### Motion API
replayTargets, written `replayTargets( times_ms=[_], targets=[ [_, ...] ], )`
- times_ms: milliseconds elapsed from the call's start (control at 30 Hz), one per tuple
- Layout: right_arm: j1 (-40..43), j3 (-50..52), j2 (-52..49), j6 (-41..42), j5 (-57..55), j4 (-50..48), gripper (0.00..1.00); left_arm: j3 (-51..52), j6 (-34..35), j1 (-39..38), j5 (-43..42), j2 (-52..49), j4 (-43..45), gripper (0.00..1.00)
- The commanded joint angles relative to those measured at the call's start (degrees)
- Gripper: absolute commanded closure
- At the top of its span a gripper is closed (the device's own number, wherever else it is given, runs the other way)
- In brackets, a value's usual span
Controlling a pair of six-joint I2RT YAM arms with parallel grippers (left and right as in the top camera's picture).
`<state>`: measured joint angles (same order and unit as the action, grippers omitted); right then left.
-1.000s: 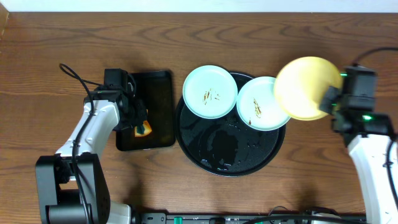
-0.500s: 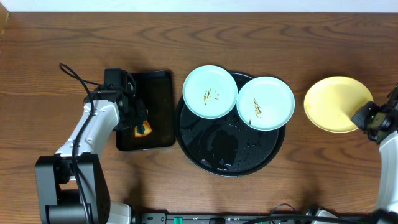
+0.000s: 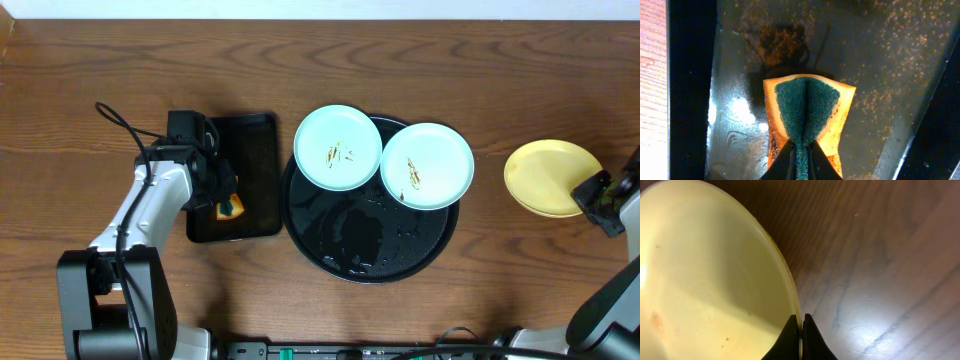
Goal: Clean dirty plates on tray and stack at the side
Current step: 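Carry the yellow plate right and set it on the table, then grip the right light-blue plate rim with the right gripper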
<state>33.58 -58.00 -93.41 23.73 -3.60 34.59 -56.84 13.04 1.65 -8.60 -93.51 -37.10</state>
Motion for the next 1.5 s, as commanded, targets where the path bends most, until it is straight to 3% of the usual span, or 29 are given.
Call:
replayTargets(
  times_ms=[0,67,200,433,533,633,1100,1333,1467],
  targets=[
    [0.61,-0.7,-0.46,1.07,3.78,-0.61,0.96,0.35,-0.72,-0.13,0.5,0.28,-0.22,0.91],
    [0.59,-0.72,-0.35,0.22,6.45,-1.05,0.88,0.35,-0.72,-0.13,0.5,0.28,-0.2,0.91],
    [0.46,-0.74,0.26,-2.93,13.73,-2.05,0.64,0.35,-0.74,-0.13,0.5,0.28,-0.2,0.91],
    [-3.52,-0.74,1.38,-9.75,30.95,-2.05,0.6,0.35,-0.74,-0.13,0.52,0.28,-0.22,0.91],
    [-7.67,-0.72,1.38,-12.94,30.99,-0.92,0.55,0.37,-0.72,-0.13,0.52,0.28,-0.22,0.91],
    [-12.94,-0.7,1.36,-15.98,29.07,-0.98,0.44,0.35,-0.74,-0.13,0.5,0.28,-0.2,0.91],
    [-31.19,-0.7,1.25,-14.75,7.8,-3.91,0.56,0.35,-0.74,-0.13,0.5,0.28,-0.22,0.91],
    [-34.86,-0.7,-0.98,-13.46,4.13,-4.59,0.59,0.35,-0.72,-0.13,0.5,0.28,-0.22,0.91],
    [-35.15,-0.7,-3.34,-12.04,3.8,-4.5,0.66,0.35,-0.72,-0.13,0.5,0.28,-0.22,0.91]
  ],
)
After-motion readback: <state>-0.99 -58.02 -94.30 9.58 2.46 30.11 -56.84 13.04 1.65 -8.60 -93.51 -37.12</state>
